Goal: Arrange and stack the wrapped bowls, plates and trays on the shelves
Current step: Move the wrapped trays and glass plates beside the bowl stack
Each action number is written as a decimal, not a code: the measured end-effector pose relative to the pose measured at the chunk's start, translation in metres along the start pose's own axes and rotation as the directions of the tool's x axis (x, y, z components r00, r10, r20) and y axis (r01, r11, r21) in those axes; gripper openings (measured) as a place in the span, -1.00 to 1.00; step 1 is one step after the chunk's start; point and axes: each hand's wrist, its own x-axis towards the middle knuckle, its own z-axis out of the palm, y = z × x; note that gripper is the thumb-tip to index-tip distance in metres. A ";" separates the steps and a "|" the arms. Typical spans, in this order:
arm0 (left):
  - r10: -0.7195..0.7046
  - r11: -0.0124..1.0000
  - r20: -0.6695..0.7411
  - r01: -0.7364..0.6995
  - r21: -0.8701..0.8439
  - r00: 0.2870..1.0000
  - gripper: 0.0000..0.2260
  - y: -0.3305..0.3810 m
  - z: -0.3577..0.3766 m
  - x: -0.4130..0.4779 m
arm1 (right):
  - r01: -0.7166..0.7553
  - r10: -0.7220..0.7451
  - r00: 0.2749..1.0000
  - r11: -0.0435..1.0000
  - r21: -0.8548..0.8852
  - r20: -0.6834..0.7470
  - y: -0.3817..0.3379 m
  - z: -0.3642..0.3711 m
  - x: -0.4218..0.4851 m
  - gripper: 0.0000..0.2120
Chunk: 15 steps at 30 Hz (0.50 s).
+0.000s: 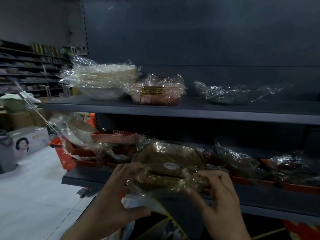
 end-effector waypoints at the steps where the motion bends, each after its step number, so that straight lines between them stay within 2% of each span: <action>1: 0.056 0.998 -0.001 -0.056 0.043 0.998 -0.26 0.004 -0.007 -0.001 | 0.013 -0.012 1.000 1.000 0.019 -0.014 -0.007 -0.001 -0.001 -0.63; 3: 0.172 0.971 -0.049 -0.161 0.176 0.984 -0.42 0.012 -0.019 -0.002 | 0.051 -0.050 0.998 0.998 0.026 -0.046 -0.021 -0.004 -0.002 -0.63; 6: 0.333 0.880 -0.157 -0.247 0.406 0.930 -0.73 0.033 -0.032 -0.007 | 0.112 -0.113 0.992 0.994 -0.020 -0.049 -0.041 -0.013 -0.001 -0.63; 9: 0.447 0.827 -0.208 -0.313 0.467 0.870 -0.78 0.059 -0.040 -0.014 | 0.168 -0.168 0.985 0.986 -0.002 -0.049 -0.064 -0.022 0.002 -0.62; 12: 0.465 0.831 -0.233 -0.331 0.447 0.854 -0.75 0.087 -0.049 -0.024 | 0.235 -0.232 0.969 0.972 0.022 -0.080 -0.090 -0.034 0.003 -0.64; 15: 0.525 0.766 -0.224 -0.340 0.546 0.821 -0.72 0.111 -0.061 -0.031 | 0.265 -0.263 0.962 0.964 0.016 -0.069 -0.114 -0.049 0.004 -0.62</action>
